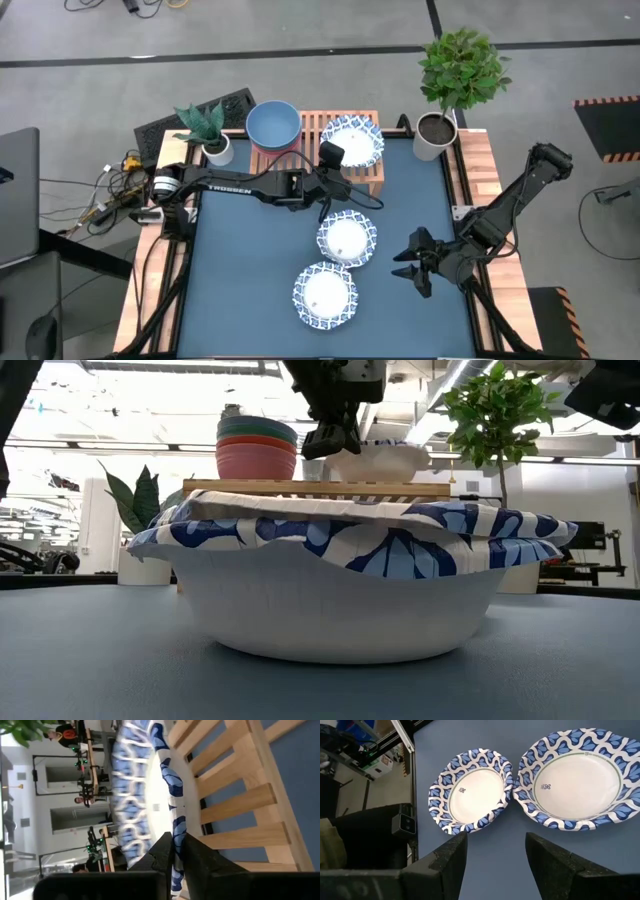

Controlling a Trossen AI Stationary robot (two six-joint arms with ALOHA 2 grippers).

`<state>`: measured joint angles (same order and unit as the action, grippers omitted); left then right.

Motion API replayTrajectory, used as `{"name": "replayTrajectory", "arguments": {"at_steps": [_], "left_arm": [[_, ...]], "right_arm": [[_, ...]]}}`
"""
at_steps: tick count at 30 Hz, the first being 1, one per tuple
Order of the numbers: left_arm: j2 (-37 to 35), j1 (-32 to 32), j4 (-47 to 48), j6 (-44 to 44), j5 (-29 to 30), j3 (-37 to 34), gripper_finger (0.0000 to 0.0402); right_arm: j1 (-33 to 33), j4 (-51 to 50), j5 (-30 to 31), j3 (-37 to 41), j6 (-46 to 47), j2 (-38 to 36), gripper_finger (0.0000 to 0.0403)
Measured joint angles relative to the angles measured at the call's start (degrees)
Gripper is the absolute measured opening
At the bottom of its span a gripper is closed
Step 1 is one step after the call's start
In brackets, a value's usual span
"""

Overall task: Place and stack bowls onto a shelf
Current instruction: Put the top white patterned bowl on the shelf, then stack the top white patterned bowl on top of the other white patterned bowl on the shelf

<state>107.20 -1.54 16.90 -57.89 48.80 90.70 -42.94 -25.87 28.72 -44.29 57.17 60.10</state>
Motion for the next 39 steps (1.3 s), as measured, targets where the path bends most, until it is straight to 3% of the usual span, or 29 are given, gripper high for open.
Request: {"name": "replayTrajectory", "arguments": {"at_steps": [15,28,34,39], "left_arm": [[-0.24,-0.34,0.23,-3.63,2.98,0.03,0.0176],[-5.47,3.53,0.91,4.99,2.66,1.77,0.0199],[-9.71,8.64,7.62,19.42,-2.45,1.77,0.0199],[-12.80,12.97,15.45,40.74,-16.99,1.77,0.0199]], "right_arm": [[0.00,0.17,-0.12,-0.02,1.95,0.00,0.0226],[0.00,-0.28,-0.12,-0.02,1.88,0.00,0.0226],[0.00,-0.37,-0.09,-0.02,1.78,0.00,0.0226],[0.00,-0.24,-0.09,-0.02,1.79,0.00,0.0226]]}}
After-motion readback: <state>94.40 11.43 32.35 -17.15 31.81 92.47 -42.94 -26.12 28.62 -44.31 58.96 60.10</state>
